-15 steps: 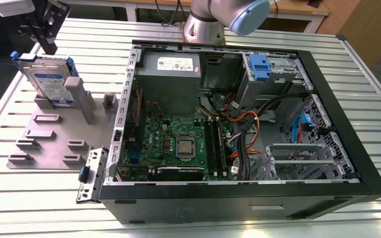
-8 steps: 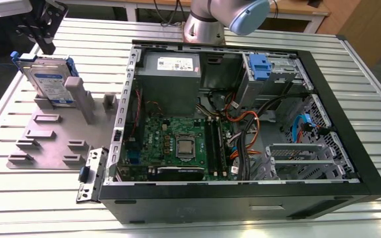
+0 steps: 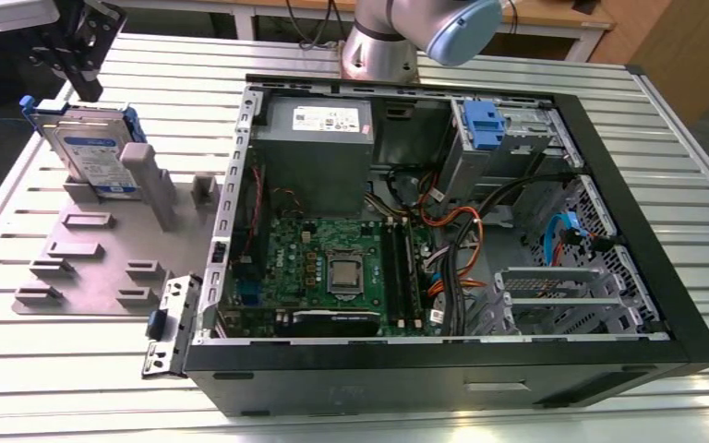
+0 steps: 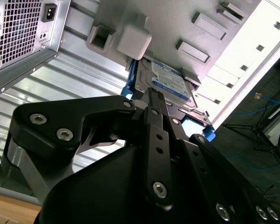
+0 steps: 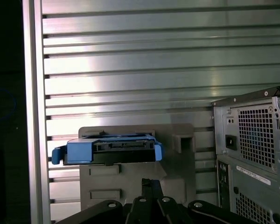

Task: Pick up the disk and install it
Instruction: 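Reach for the disk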

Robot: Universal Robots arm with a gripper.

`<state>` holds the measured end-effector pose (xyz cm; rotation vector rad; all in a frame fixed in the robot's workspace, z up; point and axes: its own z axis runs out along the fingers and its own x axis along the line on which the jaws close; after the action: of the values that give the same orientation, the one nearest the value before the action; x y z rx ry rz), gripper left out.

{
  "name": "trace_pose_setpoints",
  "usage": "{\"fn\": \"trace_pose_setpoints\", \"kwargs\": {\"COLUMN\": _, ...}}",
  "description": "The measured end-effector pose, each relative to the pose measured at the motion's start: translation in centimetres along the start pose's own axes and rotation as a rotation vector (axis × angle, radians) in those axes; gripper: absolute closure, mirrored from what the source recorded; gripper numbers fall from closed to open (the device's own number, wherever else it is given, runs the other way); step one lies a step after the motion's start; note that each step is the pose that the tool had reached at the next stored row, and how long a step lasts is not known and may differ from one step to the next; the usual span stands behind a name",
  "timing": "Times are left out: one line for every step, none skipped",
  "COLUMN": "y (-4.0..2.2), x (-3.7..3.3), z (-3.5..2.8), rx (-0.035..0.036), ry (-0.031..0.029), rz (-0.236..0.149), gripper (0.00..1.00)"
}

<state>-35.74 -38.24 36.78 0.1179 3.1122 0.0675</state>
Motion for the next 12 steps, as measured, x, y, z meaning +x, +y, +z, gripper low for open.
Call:
{"fn": "trace_pose_setpoints", "kwargs": {"y": 0.0, "x": 0.0, "z": 0.0, "rx": -0.0001, "ry": 0.0, "rz": 0.0, "gripper": 0.89}}
{"fn": "trace_pose_setpoints", "kwargs": {"y": 0.0, "x": 0.01, "z": 0.0, "rx": 0.0, "ry": 0.0, "rz": 0.0, "gripper": 0.89}}
{"fn": "trace_pose_setpoints", "kwargs": {"y": 0.0, "x": 0.01, "z": 0.0, "rx": 0.0, "ry": 0.0001, "rz": 0.0, "gripper": 0.89}}
{"fn": "trace_pose_setpoints", "kwargs": {"y": 0.0, "x": 0.01, "z": 0.0, "rx": -0.0001, "ry": 0.0, "rz": 0.0, "gripper": 0.89}}
{"fn": "trace_pose_setpoints", "kwargs": {"y": 0.0, "x": 0.02, "z": 0.0, "rx": -0.0001, "ry": 0.0, "rz": 0.0, "gripper": 0.89}}
{"fn": "trace_pose_setpoints", "kwargs": {"y": 0.0, "x": 0.02, "z": 0.0, "rx": 0.0, "ry": 0.0, "rz": 0.0, "gripper": 0.89}}
{"fn": "trace_pose_setpoints", "kwargs": {"y": 0.0, "x": 0.02, "z": 0.0, "rx": 0.0, "ry": 0.0, "rz": 0.0, "gripper": 0.89}}
{"fn": "trace_pose_setpoints", "kwargs": {"y": 0.0, "x": 0.04, "z": 0.0, "rx": 0.0, "ry": 0.0, "rz": 0.0, "gripper": 0.89}}
{"fn": "trace_pose_setpoints", "kwargs": {"y": -0.01, "x": 0.1, "z": 0.0, "rx": 0.0, "ry": 0.0, "rz": 0.0, "gripper": 0.89}}
{"fn": "trace_pose_setpoints", "kwargs": {"y": -0.01, "x": 0.2, "z": 0.0, "rx": -0.0001, "ry": 0.0001, "rz": 0.0, "gripper": 0.89}}
{"fn": "trace_pose_setpoints", "kwargs": {"y": -0.02, "x": 0.32, "z": 0.0, "rx": 0.0, "ry": 0.0001, "rz": 0.0, "gripper": 0.89}}
{"fn": "trace_pose_setpoints", "kwargs": {"y": -0.03, "x": 0.46, "z": 0.01, "rx": 0.0, "ry": 0.0001, "rz": 0.0, "gripper": 0.89}}
